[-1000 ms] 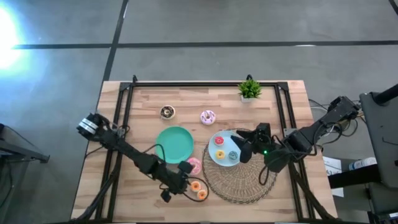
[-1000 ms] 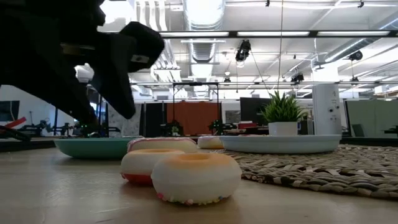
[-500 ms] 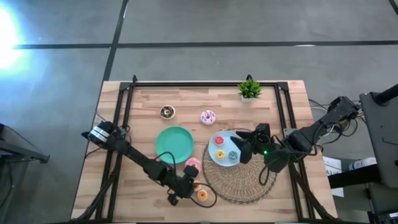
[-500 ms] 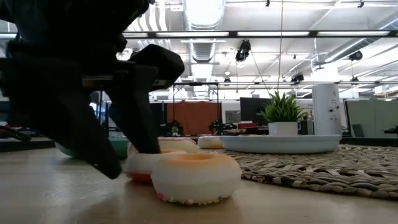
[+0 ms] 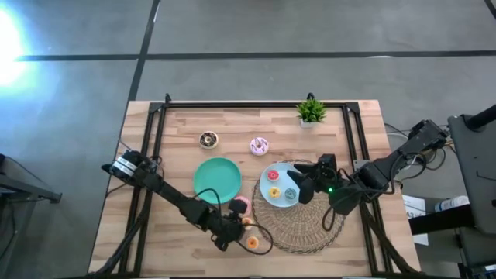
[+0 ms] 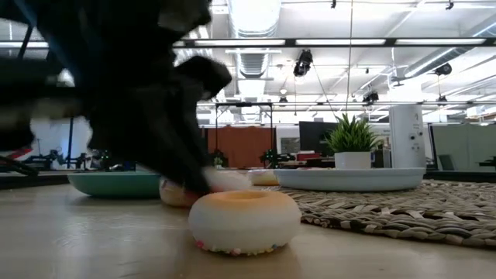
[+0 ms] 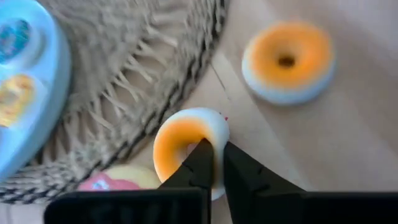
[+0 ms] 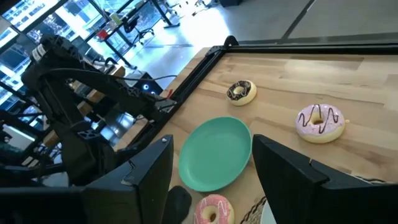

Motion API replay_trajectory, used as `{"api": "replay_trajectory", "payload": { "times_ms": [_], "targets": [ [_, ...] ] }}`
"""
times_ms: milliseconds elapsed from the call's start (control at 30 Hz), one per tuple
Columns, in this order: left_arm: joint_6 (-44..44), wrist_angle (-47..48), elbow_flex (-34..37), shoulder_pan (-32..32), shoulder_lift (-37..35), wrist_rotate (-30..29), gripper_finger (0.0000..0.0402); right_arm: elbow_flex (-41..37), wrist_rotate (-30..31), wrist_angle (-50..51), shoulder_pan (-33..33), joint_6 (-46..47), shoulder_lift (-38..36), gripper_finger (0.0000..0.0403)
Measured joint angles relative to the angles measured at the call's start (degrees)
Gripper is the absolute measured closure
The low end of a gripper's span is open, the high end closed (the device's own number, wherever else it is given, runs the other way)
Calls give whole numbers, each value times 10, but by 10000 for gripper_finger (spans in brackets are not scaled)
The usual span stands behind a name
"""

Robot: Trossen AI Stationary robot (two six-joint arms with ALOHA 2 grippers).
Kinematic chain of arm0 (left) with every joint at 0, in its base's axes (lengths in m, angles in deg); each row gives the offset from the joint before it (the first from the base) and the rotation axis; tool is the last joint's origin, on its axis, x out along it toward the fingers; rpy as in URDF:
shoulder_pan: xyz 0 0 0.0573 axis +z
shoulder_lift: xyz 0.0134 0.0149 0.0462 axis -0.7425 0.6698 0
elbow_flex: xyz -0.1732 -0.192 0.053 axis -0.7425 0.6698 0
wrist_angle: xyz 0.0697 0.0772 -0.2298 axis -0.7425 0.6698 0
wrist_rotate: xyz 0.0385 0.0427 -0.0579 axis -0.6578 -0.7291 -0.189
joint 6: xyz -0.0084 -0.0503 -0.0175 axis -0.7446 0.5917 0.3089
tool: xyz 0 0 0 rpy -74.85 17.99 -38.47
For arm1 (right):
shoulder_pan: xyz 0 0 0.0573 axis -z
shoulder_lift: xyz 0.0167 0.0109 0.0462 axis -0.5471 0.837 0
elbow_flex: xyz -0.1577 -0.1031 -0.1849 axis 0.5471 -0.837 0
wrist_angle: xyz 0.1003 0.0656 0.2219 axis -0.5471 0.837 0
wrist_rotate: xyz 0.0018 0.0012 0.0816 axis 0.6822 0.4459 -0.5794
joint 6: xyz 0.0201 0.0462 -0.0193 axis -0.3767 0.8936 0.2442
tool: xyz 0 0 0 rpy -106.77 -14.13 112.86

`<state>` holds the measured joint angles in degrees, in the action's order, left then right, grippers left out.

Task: Pick & Place donuts
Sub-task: Put the small red donut on the blue plate

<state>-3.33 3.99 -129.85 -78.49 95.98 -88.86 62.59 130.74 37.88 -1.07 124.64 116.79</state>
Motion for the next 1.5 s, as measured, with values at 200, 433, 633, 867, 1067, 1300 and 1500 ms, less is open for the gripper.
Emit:
{"api": "replay_trajectory", "payload": {
  "times_ms": [200,433,633,867,1067,1300,1500],
  "targets": [
    [34,44,-13,10,-63,27,400,-1,-77,0,0,-28,2,192],
    [161,78,4,84,-165,296,401,1,-185,-81,-7,-158,66,192],
    [215,54,18,152,-227,450,401,51,-215,-170,-6,-353,162,192],
    [281,-81,38,207,-255,557,401,150,-212,-105,-6,-419,250,192],
    [286,-73,42,217,-254,578,401,230,-207,-22,-5,-444,301,192],
    [288,-78,42,217,-254,584,401,267,-206,-20,-1,-450,327,178],
    [290,-98,42,219,-254,580,401,280,-210,-18,10,-459,347,152]
  ]
}}
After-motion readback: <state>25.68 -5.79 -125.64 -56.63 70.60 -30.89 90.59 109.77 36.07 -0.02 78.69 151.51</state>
